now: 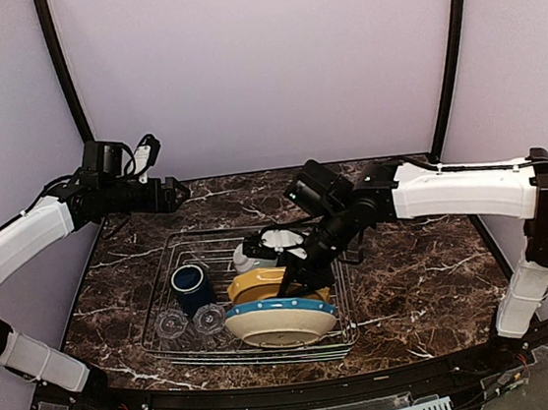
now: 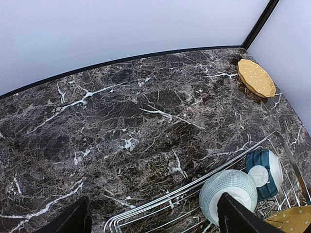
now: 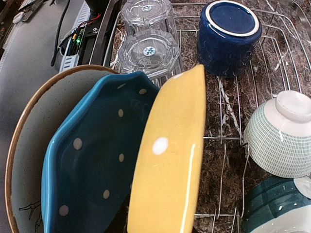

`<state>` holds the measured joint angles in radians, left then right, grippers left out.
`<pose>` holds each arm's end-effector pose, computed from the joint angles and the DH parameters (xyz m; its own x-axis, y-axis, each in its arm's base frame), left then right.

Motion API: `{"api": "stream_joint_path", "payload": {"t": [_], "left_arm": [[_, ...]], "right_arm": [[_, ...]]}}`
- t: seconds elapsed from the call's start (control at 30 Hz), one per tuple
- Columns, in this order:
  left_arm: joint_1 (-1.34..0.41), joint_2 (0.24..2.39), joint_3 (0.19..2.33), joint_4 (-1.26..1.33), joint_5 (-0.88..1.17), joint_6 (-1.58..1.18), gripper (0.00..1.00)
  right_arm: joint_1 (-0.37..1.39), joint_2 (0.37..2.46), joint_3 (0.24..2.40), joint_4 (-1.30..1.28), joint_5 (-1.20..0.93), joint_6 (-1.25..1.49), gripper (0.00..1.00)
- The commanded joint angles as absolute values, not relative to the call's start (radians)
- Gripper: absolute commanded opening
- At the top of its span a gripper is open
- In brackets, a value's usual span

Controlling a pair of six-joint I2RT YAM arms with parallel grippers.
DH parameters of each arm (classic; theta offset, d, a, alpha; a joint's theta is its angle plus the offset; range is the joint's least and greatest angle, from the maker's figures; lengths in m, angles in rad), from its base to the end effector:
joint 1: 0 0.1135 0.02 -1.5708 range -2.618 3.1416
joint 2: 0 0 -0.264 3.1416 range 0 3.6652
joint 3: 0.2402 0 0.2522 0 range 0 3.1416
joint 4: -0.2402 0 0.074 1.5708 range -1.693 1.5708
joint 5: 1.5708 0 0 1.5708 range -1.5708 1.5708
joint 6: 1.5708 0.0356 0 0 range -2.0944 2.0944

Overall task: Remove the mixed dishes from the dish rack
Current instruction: Grab the plate from the dish rack.

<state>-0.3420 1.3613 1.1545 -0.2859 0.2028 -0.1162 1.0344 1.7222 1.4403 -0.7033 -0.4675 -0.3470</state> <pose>0.2925 -0.1118 0.3287 -0.5001 0.0575 -0.8641 0.4407 0.8758 -0.1968 0.1754 0.3265 0.2758 -0.0963 -0.7560 -0.6475 -0.9861 -0.0159 0.1652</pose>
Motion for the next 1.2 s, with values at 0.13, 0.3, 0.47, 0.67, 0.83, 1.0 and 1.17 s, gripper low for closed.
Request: {"api": "stream_joint_path", "payload": {"t": [0.13, 0.3, 0.47, 0.67, 0.83, 1.0, 1.17], "left_arm": [[-0.336, 1.368, 1.163, -0.299, 0.216, -0.104, 0.89], [-0.336, 1.37, 1.162, -0.299, 0.216, -0.105, 0.89], [-0.336, 1.371, 1.163, -0.299, 0.215, -0.106, 0.89], [-0.336, 1.37, 1.163, -0.299, 0.219, -0.107, 0.89], [-0.336, 1.37, 1.163, -0.299, 0.221, -0.108, 0.89], [-0.336, 1.369, 1.163, -0.299, 0.224, -0.108, 0.89], [-0.336, 1.365, 1.163, -0.298, 0.228, -0.11, 0.89]], "right_arm": [[1.046, 1.603, 1.433, -0.65, -0.454, -0.269, 0.02], [1.046, 1.543, 1.409, -0.59, -0.408, -0.254, 0.0], [1.044, 1.496, 1.379, -0.525, -0.418, -0.235, 0.0], [1.033, 1.461, 1.355, -0.469, -0.387, -0.208, 0.0], [1.008, 1.472, 1.365, -0.442, -0.4, -0.175, 0.0], [0.953, 1.498, 1.391, -0.418, -0.503, -0.115, 0.0], [0.9, 1.55, 1.423, -0.426, -0.636, -0.06, 0.0]]}}
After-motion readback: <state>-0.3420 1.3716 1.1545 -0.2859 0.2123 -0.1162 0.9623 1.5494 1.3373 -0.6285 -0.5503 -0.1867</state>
